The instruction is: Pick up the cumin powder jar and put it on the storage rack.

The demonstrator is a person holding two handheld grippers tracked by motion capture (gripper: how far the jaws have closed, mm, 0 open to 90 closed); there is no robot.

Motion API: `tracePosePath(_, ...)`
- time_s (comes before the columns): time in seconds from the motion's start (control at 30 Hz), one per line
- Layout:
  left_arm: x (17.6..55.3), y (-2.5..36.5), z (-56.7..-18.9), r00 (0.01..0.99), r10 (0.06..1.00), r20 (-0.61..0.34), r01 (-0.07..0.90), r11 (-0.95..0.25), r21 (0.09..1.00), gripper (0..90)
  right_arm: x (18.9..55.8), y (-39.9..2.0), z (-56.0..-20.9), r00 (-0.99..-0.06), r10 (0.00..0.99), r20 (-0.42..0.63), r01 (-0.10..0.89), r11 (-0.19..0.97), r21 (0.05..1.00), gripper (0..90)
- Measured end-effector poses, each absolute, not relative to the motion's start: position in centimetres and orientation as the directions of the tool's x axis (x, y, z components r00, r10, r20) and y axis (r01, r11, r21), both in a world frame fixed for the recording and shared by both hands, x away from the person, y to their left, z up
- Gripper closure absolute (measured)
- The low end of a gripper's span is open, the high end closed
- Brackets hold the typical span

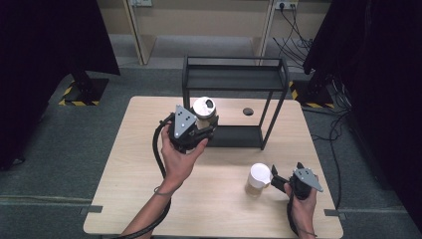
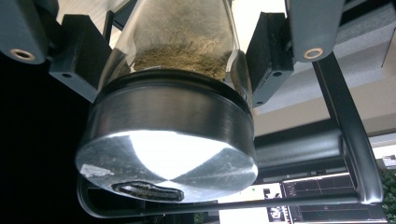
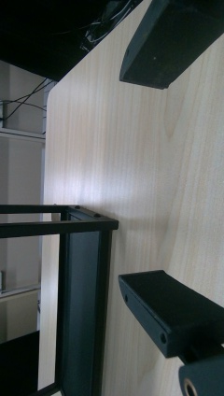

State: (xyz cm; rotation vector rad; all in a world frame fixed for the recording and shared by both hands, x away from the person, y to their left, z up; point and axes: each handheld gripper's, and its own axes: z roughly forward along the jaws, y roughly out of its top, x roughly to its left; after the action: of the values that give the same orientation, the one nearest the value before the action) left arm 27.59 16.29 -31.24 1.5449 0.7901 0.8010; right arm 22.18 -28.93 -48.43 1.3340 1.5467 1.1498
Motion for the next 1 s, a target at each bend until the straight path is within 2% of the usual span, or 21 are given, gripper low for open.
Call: tracePosePath(1.0, 28.5, 17.2, -29.1, 0.52, 0.853, 0.05, 0.055, -0.092, 0.994, 30.4, 22.2, -29.0, -48.4, -0.143, 0.99, 0.008, 0.289, 0.034, 0.957, 4.6)
